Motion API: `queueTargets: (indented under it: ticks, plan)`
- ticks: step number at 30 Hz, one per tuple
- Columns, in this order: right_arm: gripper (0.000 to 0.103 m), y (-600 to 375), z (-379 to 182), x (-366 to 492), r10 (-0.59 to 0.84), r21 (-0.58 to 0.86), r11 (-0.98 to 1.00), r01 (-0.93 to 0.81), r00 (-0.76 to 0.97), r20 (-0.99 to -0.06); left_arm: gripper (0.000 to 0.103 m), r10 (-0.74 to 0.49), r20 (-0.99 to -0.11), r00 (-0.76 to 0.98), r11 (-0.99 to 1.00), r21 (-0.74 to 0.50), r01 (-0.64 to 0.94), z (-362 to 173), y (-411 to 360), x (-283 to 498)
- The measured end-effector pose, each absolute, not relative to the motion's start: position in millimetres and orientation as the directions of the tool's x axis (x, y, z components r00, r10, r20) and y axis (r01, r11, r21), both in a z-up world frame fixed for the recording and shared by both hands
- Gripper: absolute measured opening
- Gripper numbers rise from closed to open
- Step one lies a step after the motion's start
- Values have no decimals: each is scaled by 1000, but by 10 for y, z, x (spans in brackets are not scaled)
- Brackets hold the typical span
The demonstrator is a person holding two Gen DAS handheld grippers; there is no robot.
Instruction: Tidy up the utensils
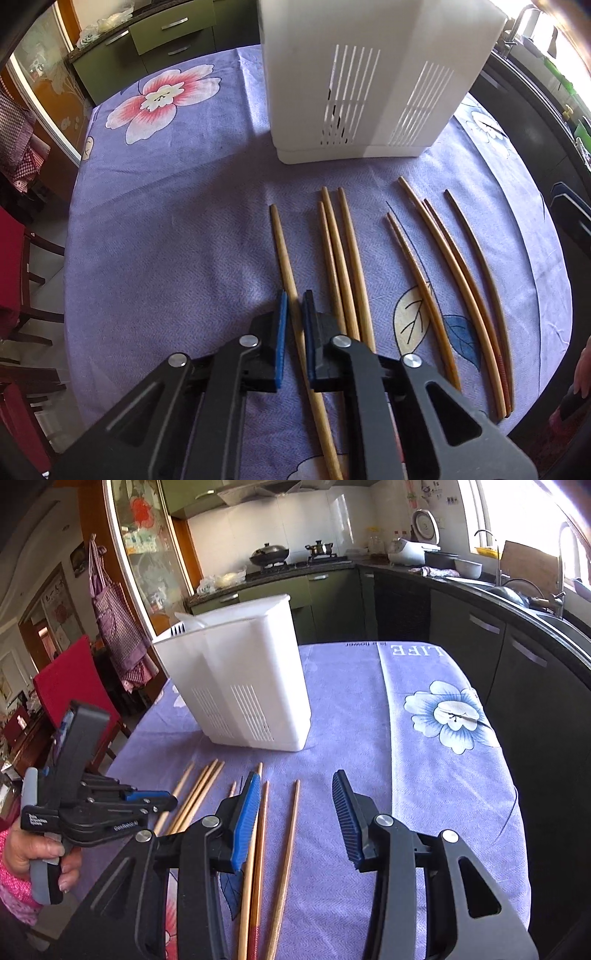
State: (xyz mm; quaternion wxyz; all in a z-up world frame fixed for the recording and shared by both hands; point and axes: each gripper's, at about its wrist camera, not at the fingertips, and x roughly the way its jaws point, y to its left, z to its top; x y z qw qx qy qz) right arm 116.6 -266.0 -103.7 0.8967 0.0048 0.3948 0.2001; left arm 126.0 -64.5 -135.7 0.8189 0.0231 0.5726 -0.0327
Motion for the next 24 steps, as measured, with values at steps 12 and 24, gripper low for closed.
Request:
queueTargets:
  ticks: [12,24]
  plan:
    - [30,-2236,-1582,1268,253,41,910,-412,474,-843,7,-5,-934,356,997,22,72,-1364,-465,1239]
    - [15,-2132,-1657,1487,219,31,917,-397,438,-872,7,-6,-933,360,995,31,96,-1368,-502,1239]
